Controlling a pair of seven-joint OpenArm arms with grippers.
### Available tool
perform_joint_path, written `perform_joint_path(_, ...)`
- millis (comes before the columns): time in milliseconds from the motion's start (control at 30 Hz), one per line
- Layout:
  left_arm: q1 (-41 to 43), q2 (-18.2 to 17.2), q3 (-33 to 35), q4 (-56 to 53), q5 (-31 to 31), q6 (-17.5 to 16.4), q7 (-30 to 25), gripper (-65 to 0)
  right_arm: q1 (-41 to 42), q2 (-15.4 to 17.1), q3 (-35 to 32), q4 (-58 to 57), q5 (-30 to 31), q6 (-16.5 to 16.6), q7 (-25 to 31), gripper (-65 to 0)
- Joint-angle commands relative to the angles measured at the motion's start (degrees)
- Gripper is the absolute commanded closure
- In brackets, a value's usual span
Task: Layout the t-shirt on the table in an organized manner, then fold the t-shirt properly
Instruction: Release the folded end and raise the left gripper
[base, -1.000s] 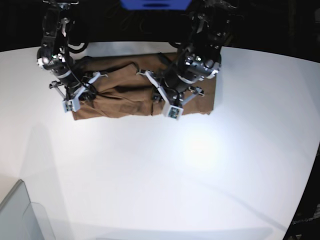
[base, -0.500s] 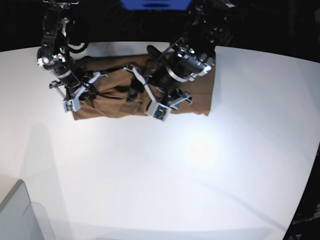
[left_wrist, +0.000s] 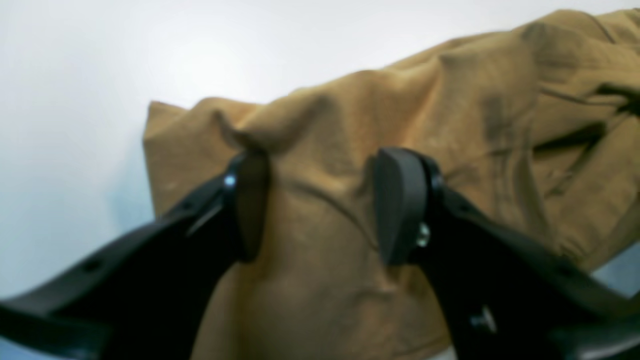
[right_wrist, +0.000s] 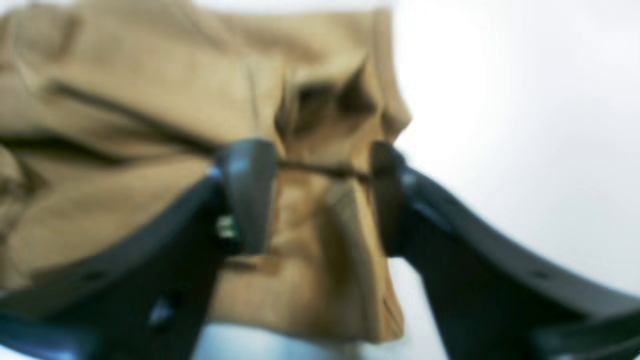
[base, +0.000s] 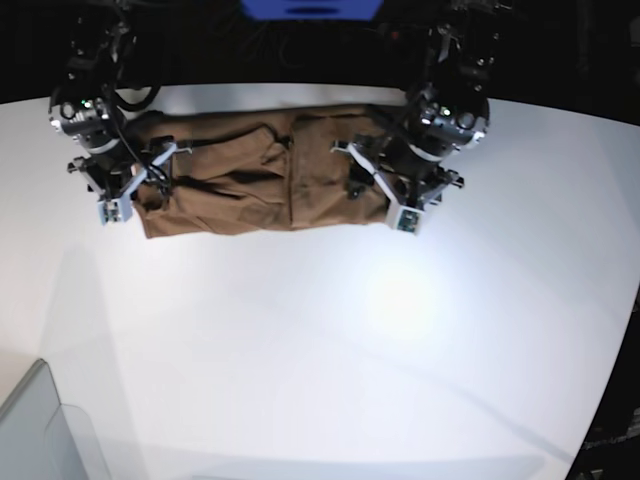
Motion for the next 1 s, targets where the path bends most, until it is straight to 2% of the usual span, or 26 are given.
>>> perform_joint_path(0, -1.30, 0.11, -0.09, 0.17, -0.36, -0.12, -1.11, -32.9, 0.54, 0.66, 0.47, 0.81, 0.27, 0.24, 0.47, -39.4)
perform_joint_path(133, -1.74, 0.28, -0.09, -4.14, -0.36, -0.12, -1.11, -32.9, 2.21, 0.84, 0.99, -2.36, 0.19, 0.24, 0.38, -46.6)
perform_joint_path(367, -2.27, 0.64, 0.35, -4.58, -0.36, -0.12, -1.11, -32.9, 6.35, 0.84, 2.49, -11.41, 0.19, -0.02, 0.38, -46.9)
perform_joint_path(533, -2.09, 0.64, 0.08, -4.40, -0.36, -0.12, -1.11, -32.9, 5.56, 0.22, 2.22, -12.29, 0.36, 0.24, 0.56, -45.6)
perform_joint_path(600, -2.09, 0.64, -0.01, -4.40, -0.36, -0.12, -1.11, -32.9, 5.47, -0.92, 2.22, -12.29, 0.36, 0.24, 0.56, -40.8)
perform_joint_path(667, -2.09, 0.64, -0.01, -4.23, -0.36, -0.12, -1.11, -32.9, 4.94, -1.27, 2.22, -12.29, 0.36, 0.24, 0.47, -31.5)
perform_joint_path(833, -2.27, 0.64, -0.01, -4.40, -0.36, -0.12, -1.11, -32.9, 4.76, -1.98, 2.14, -12.29, 0.36, 0.24, 0.29, -1.5)
perform_joint_path(967, -2.44, 0.64, -0.09, -4.76, -0.36, -0.12, -1.11, -32.9, 4.76, -2.06, 2.58, -11.24, 0.36, 0.24, 0.56, 0.0)
